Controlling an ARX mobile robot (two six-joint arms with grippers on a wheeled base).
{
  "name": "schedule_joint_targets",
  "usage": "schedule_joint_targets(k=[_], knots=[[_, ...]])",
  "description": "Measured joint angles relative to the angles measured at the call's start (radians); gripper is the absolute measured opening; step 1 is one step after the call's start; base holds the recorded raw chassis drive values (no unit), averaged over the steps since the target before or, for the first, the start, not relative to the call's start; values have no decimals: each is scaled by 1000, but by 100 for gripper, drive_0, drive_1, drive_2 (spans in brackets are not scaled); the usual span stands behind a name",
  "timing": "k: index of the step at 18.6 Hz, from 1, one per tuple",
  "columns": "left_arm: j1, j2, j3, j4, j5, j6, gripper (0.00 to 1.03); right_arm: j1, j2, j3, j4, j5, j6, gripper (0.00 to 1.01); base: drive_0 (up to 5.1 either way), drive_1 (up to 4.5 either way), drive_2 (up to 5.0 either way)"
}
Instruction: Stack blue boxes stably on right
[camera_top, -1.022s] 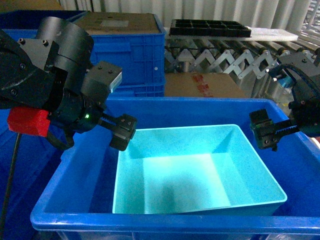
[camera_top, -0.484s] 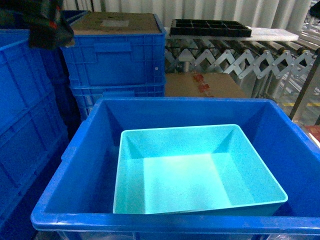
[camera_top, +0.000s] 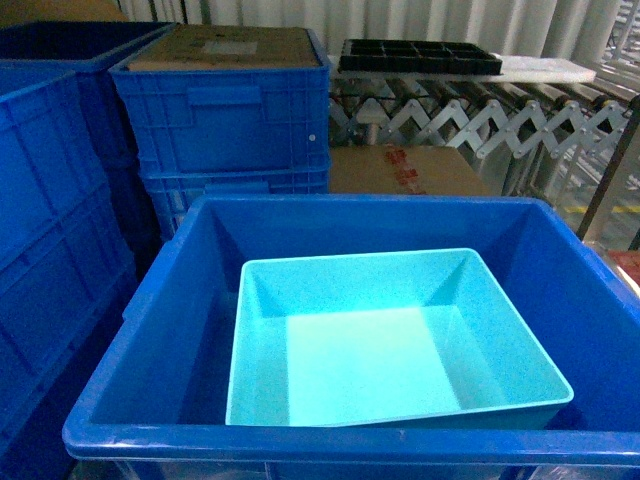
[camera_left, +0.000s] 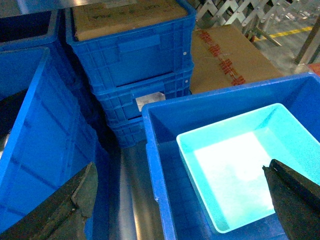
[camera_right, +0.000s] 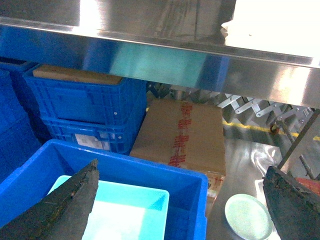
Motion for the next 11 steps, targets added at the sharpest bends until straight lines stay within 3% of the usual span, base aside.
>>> schedule_joint_targets(k=[2, 3, 4, 5, 7, 9, 11], knots=[[2, -1, 0, 1, -2, -2, 98, -1, 5, -3, 0, 0, 0, 98, 0, 0, 0], [2, -2, 0, 3, -3, -4, 98, 36, -23, -69, 156, 140, 29, 88, 0, 0, 0], [-2, -32, -87, 235, -72, -8, 90, 42, -67, -141, 219, 213, 40, 80, 0, 0, 0], [15, -81, -178, 361, -95, -13, 81, 51, -123, -241, 280, 267, 50, 69, 0, 0, 0], [89, -192, -378, 562, -72, -17, 57, 41, -190, -412, 360, 294, 60, 45, 0, 0, 0], [134, -256, -507, 609, -10, -18, 32, 46, -257, -549, 412, 293, 60, 19, 0, 0, 0], [158, -289, -562, 618, 13, -18, 19, 46, -290, -595, 429, 293, 60, 8, 0, 0, 0]])
